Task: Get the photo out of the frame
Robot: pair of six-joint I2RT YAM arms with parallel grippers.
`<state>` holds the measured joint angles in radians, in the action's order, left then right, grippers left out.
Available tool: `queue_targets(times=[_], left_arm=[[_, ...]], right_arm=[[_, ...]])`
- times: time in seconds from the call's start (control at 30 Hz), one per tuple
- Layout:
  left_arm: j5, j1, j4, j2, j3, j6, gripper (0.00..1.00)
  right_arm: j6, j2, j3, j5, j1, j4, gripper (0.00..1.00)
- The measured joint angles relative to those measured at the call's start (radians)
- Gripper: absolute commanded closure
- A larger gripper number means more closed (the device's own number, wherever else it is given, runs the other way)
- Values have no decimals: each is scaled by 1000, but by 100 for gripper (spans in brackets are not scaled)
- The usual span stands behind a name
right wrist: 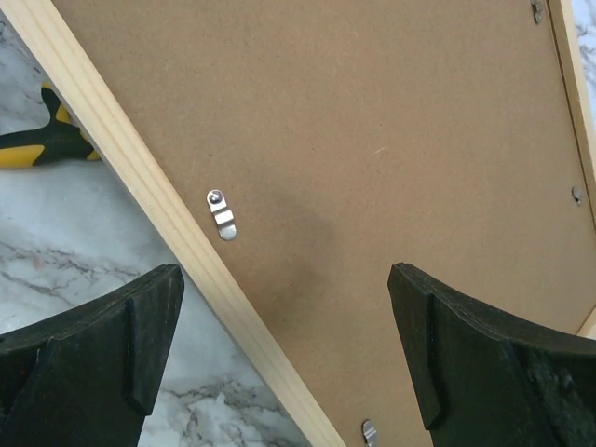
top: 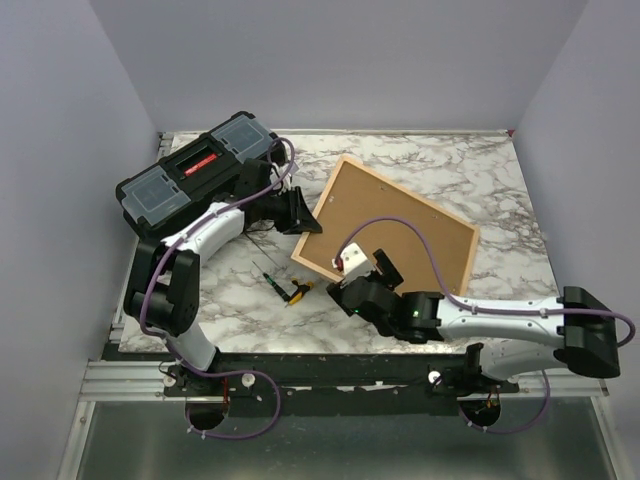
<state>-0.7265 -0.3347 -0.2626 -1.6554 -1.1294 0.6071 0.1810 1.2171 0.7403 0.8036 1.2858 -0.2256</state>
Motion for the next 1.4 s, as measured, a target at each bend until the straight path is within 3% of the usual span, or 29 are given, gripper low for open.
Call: queue_targets(times=[0.27, 0.47, 0.9, 1.23, 1.37, 1.4], left_arm=[[-22, 46, -26, 0, -8, 106, 100], [-25, 53, -77, 0, -27, 153, 100], [0, 53, -275, 0, -184, 92, 100], [19, 53, -328, -6, -230, 119, 100], [37, 55, -376, -21, -290, 113, 100], [41, 57, -385, -26, -306, 109, 100]], right_arm=[[-64, 227, 93, 68, 0, 77, 2], [-128, 341, 126, 216, 0, 118, 5], [-495, 379, 61, 362, -18, 433, 25], [-621, 421, 50, 436, -31, 548, 19], [-644, 416, 33, 439, -44, 551, 21], [-649, 415, 32, 439, -46, 552, 25]])
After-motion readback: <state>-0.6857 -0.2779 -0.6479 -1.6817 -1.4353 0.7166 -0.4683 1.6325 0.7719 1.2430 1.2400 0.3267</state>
